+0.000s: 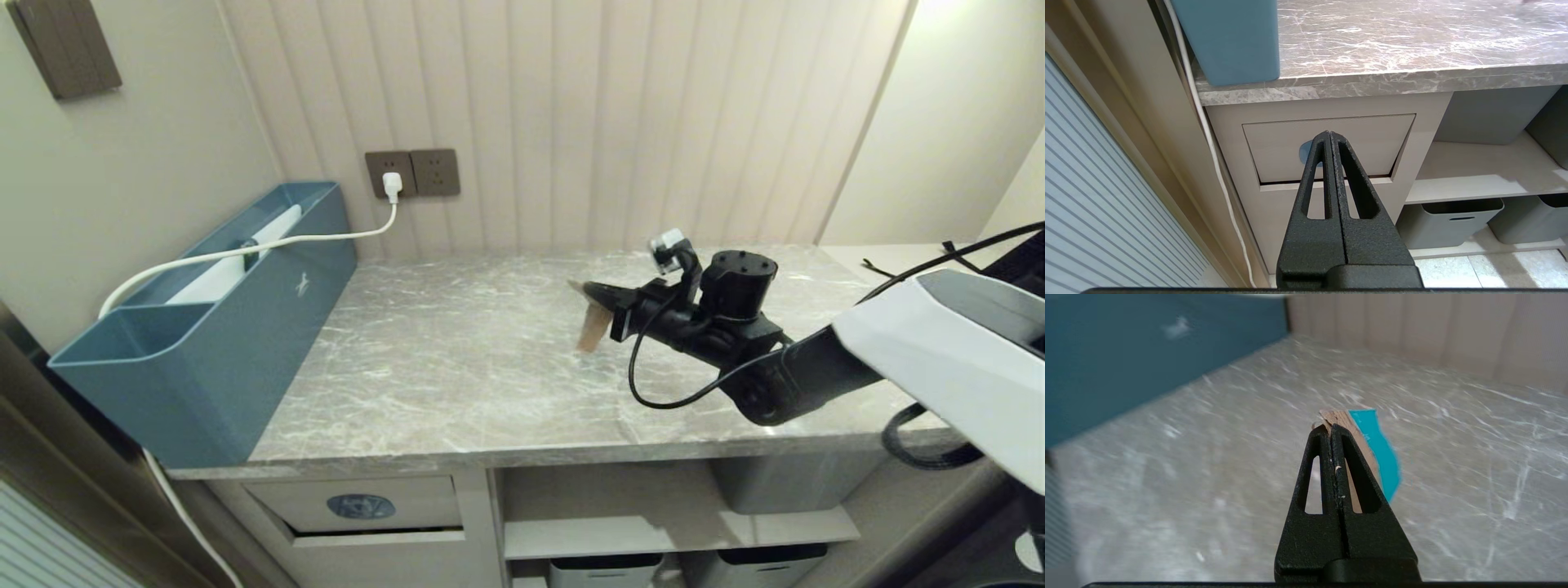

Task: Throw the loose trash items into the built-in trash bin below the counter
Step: Pick up the garbage

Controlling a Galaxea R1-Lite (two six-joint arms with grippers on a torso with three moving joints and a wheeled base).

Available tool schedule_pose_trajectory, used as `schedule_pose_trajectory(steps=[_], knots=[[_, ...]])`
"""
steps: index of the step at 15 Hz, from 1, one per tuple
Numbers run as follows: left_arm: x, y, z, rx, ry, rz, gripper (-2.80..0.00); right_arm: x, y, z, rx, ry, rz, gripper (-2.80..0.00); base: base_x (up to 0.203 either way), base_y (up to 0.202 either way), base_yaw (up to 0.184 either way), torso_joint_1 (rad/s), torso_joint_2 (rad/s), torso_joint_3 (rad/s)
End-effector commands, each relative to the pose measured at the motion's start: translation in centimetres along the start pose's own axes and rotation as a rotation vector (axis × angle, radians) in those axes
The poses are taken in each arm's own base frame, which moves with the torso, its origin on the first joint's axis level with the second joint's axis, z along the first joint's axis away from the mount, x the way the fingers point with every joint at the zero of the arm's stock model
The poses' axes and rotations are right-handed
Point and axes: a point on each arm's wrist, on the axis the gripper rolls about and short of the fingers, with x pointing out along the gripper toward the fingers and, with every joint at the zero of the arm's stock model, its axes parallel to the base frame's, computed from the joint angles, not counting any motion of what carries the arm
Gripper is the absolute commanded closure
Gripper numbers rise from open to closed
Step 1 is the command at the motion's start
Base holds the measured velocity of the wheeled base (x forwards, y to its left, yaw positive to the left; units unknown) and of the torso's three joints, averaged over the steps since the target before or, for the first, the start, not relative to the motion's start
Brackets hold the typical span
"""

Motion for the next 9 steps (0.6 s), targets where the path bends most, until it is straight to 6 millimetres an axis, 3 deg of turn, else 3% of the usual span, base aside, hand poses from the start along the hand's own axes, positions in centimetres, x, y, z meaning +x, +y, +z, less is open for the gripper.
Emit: schedule_pose_trajectory(steps=[1, 3, 9], knots=[[0.0, 0.0, 0.0, 0.0, -0.002, 0.0, 0.0, -2.3, 3.7, 5.0, -0.007, -0.072, 0.026, 0.0, 0.0, 0.0, 0.0, 0.0, 0.0, 0.0], [0.0, 0.0, 0.0, 0.0, -0.002, 0.0, 0.0, -2.8, 5.7, 4.4, 0.017, -0.042, 0.0, 0.0, 0.0, 0.0, 0.0, 0.0, 0.0, 0.0], [0.0, 0.0, 0.0, 0.0, -0.002, 0.0, 0.0, -1.4, 4.7, -0.1, 0.065, 0.051, -0.105, 0.0, 0.0, 0.0, 0.0, 0.0, 0.0, 0.0]])
